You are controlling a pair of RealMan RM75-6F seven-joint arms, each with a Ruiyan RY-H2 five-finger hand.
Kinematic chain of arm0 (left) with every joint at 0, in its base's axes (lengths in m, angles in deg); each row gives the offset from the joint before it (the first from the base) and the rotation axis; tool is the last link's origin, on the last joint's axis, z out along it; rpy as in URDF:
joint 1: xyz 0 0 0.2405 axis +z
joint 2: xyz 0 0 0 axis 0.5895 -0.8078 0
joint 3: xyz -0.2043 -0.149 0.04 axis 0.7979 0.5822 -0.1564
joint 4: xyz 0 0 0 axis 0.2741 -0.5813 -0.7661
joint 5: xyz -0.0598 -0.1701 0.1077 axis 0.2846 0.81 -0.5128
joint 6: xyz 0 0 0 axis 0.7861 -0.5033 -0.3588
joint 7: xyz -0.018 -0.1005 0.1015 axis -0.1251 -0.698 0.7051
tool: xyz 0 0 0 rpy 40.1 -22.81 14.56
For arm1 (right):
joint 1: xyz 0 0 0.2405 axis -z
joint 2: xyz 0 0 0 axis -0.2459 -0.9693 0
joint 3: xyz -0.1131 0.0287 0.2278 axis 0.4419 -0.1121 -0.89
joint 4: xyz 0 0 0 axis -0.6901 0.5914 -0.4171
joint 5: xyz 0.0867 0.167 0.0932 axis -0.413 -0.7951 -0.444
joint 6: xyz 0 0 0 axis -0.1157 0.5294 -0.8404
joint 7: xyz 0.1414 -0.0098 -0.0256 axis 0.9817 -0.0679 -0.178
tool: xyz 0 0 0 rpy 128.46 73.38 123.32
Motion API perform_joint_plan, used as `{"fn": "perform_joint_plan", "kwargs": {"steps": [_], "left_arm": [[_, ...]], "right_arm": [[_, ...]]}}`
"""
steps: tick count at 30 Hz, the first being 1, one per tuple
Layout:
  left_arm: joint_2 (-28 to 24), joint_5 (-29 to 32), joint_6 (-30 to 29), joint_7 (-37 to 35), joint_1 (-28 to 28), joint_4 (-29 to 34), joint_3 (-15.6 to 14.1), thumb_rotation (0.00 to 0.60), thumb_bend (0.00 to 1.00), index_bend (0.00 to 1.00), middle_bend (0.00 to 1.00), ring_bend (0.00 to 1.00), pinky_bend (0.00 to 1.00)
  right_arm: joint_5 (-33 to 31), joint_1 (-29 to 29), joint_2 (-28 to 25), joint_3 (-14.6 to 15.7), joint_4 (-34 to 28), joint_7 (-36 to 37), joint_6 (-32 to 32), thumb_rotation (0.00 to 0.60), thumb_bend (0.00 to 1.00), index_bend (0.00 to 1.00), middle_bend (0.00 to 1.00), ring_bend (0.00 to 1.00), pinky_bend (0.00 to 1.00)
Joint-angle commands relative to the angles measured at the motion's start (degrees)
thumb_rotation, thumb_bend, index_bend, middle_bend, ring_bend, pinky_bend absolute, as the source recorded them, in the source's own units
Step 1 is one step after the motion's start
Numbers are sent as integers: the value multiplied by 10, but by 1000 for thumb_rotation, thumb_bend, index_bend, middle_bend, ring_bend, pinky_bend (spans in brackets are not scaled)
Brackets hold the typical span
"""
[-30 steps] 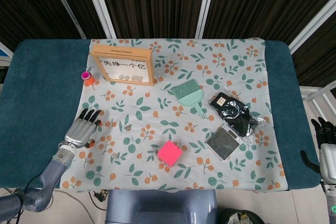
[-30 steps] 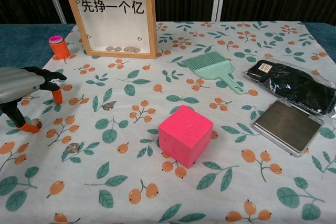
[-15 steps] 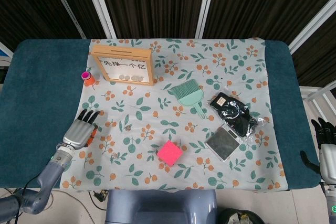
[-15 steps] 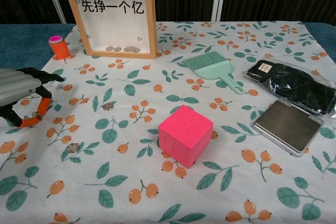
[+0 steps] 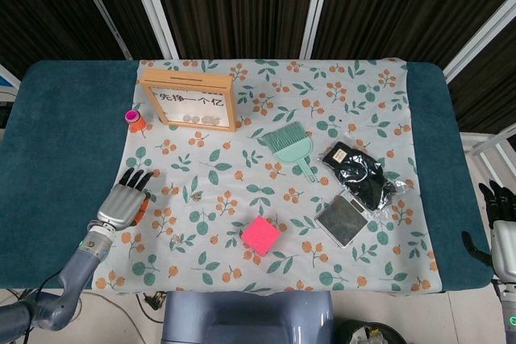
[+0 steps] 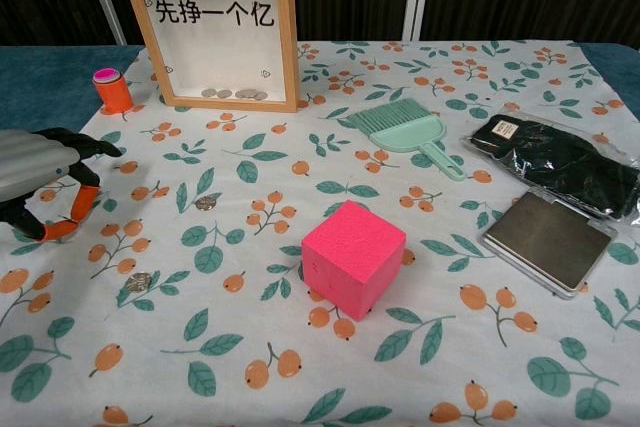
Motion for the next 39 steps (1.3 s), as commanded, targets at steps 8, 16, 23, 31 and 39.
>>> {"fn": "perform_joint_plan", "kwargs": {"steps": [8,16,23,31,39], "left_arm": [[-67,-36,-61,-77,3,80,49,600,643,767,106,0,0],[-222,36,2,-61,-71,226,159,600,641,734,94,0,0],[-304,192,142,-57,-180,229,235,600,635,725,98,0,0],[-298,339,201,10,-295,122,218,600,645,696,95,0,0],[-240,447,246,50,-387,-5,173,600,646,679,92,0,0]], "right_arm": [[-2,0,0,-2,-1,2,2,600,395,81,54,0,0],[-8,0,3,-6,-1,5,3,600,395,81,54,0,0],[-28,-1,5,-14,-5,19,-5,600,394,81,54,0,0],[-38,-2,6,-17,-7,24,-11,600,395,81,54,0,0],[-40,-2,6,-19,-8,23,-10,600,394,81,54,0,0]]}}
